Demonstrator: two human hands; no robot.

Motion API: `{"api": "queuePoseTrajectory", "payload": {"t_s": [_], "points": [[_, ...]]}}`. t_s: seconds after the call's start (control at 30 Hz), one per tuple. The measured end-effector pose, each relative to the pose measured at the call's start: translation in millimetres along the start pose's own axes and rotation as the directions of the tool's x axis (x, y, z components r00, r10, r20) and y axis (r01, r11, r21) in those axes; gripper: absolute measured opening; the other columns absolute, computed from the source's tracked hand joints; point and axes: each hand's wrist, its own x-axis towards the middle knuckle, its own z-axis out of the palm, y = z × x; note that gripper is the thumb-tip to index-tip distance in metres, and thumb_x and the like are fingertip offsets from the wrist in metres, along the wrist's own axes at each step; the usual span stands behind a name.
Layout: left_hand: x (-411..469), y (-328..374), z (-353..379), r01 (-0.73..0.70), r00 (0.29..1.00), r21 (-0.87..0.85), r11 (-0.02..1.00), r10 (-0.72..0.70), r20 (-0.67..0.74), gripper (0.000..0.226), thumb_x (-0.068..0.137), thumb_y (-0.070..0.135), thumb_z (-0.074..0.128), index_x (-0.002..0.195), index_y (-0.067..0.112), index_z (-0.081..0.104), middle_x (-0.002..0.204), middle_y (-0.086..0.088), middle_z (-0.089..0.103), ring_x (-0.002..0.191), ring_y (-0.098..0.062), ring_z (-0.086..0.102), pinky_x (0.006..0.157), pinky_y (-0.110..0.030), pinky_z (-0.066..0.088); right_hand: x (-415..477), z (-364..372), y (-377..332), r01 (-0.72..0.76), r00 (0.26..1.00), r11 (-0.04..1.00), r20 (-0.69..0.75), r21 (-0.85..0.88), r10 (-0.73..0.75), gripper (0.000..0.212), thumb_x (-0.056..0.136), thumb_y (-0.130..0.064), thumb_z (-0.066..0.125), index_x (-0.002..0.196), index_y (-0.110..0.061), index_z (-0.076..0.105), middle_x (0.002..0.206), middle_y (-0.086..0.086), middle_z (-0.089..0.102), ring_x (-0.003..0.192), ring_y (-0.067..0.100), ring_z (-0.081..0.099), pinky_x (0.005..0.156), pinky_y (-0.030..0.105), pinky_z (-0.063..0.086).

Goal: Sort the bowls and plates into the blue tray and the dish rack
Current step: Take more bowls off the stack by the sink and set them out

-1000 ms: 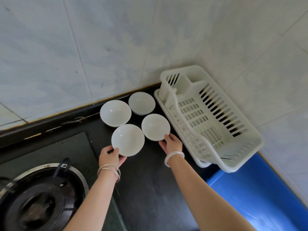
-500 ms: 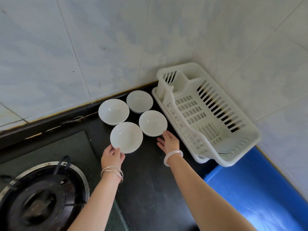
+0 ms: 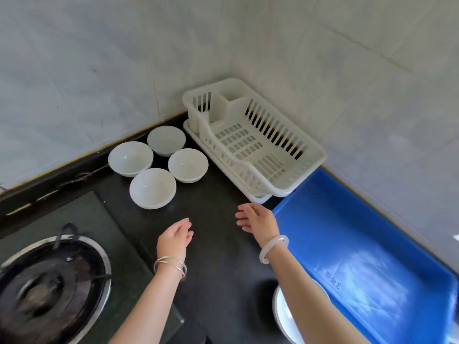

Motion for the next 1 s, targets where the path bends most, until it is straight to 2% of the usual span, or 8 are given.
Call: {"api": "queuePoseTrajectory", "payload": {"t_s": [0.17, 0.27, 0.4, 0.47, 0.57, 0.7, 0.87, 1.0], "points": [[-52.6, -26.8, 35.3, -0.144, 0.967, 0.326, 0.934, 0.063, 0.247, 0.024, 0.090, 0.007, 0.051, 0.108, 0.009, 0.067, 0.102, -0.009, 0.069, 0.087, -0.019, 0.066, 0.086, -0.030, 0.052, -60.9, -75.7, 48.9, -0.006, 0.984, 0.992, -0.175, -0.123, -0.016, 0.016, 0.092, -0.018, 0.051, 0.084, -0.021, 0.064, 0.080, -0.001, 0.069, 0.066, 0.012, 0.062, 0.065, 0.021, 0.048], [-83.5, -47.1, 57.1, -0.236, 0.930, 0.465, 0.853, 0.059, 0.364, 0.024, 0.089, 0.008, 0.053, 0.107, 0.015, 0.068, 0.104, -0.005, 0.070, 0.090, -0.015, 0.066, 0.089, -0.031, 0.052, -89.0, -115.9, 83.6, -0.065, 0.960, 0.970, -0.281, -0.234, -0.004, 0.015, 0.092, -0.018, 0.051, 0.087, -0.021, 0.065, 0.088, 0.001, 0.069, 0.080, 0.018, 0.064, 0.073, 0.029, 0.049], [-115.4, -74.0, 79.2, -0.328, 0.892, 0.603, 0.727, 0.027, 0.452, 0.028, 0.090, 0.015, 0.054, 0.115, 0.020, 0.064, 0.114, 0.002, 0.067, 0.095, -0.011, 0.061, 0.092, -0.026, 0.048, -113.9, -148.2, 121.7, -0.192, 0.923, 0.895, -0.385, -0.402, 0.025, 0.017, 0.091, -0.020, 0.050, 0.089, -0.018, 0.067, 0.093, 0.006, 0.070, 0.083, 0.024, 0.059, 0.068, 0.025, 0.037], [-125.7, -86.0, 84.5, -0.337, 0.884, 0.650, 0.681, -0.008, 0.468, 0.033, 0.089, 0.015, 0.056, 0.121, 0.020, 0.060, 0.119, 0.003, 0.064, 0.097, -0.010, 0.058, 0.089, -0.022, 0.043, -123.4, -155.4, 133.9, -0.230, 0.919, 0.871, -0.392, -0.433, 0.047, 0.016, 0.091, -0.022, 0.050, 0.088, -0.017, 0.065, 0.095, 0.006, 0.068, 0.079, 0.021, 0.053, 0.067, 0.025, 0.036], [-133.3, -100.6, 86.7, -0.337, 0.872, 0.695, 0.635, -0.069, 0.485, 0.037, 0.088, 0.015, 0.056, 0.124, 0.020, 0.057, 0.122, 0.002, 0.064, 0.109, -0.015, 0.058, 0.092, -0.026, 0.043, -130.2, -156.2, 141.7, -0.253, 0.921, 0.859, -0.383, -0.445, 0.073, 0.014, 0.089, -0.028, 0.053, 0.089, -0.018, 0.063, 0.090, 0.003, 0.067, 0.076, 0.020, 0.053, 0.065, 0.025, 0.037], [-134.2, -108.7, 86.5, -0.300, 0.885, 0.710, 0.637, -0.091, 0.456, 0.040, 0.088, 0.014, 0.056, 0.127, 0.021, 0.053, 0.121, -0.001, 0.063, 0.107, -0.019, 0.059, 0.093, -0.039, 0.052, -128.7, -150.9, 137.2, -0.283, 0.914, 0.828, -0.397, -0.484, 0.080, 0.014, 0.084, -0.028, 0.060, 0.078, -0.019, 0.052, 0.076, -0.001, 0.056, 0.069, 0.021, 0.049, 0.052, 0.026, 0.032], [-130.8, -111.0, 85.3, -0.237, 0.880, 0.668, 0.706, -0.135, 0.455, 0.036, 0.088, 0.013, 0.056, 0.124, 0.020, 0.056, 0.108, 0.002, 0.061, 0.090, -0.013, 0.057, 0.072, -0.027, 0.053, -123.9, -149.1, 134.1, -0.313, 0.911, 0.769, -0.405, -0.557, 0.078, 0.007, 0.088, -0.019, 0.052, 0.088, -0.013, 0.052, 0.091, 0.008, 0.062, 0.072, 0.023, 0.048, 0.063, 0.026, 0.036], [-128.4, -111.0, 81.6, -0.165, 0.871, 0.643, 0.748, -0.195, 0.451, 0.032, 0.089, 0.012, 0.055, 0.120, 0.017, 0.058, 0.106, -0.004, 0.065, 0.090, -0.017, 0.063, 0.073, -0.027, 0.054, -126.9, -149.8, 131.7, -0.321, 0.912, 0.752, -0.403, -0.576, 0.081, 0.015, 0.094, -0.022, 0.046, 0.099, -0.009, 0.052, 0.093, 0.011, 0.062, 0.076, 0.026, 0.052, 0.065, 0.029, 0.041]]}}
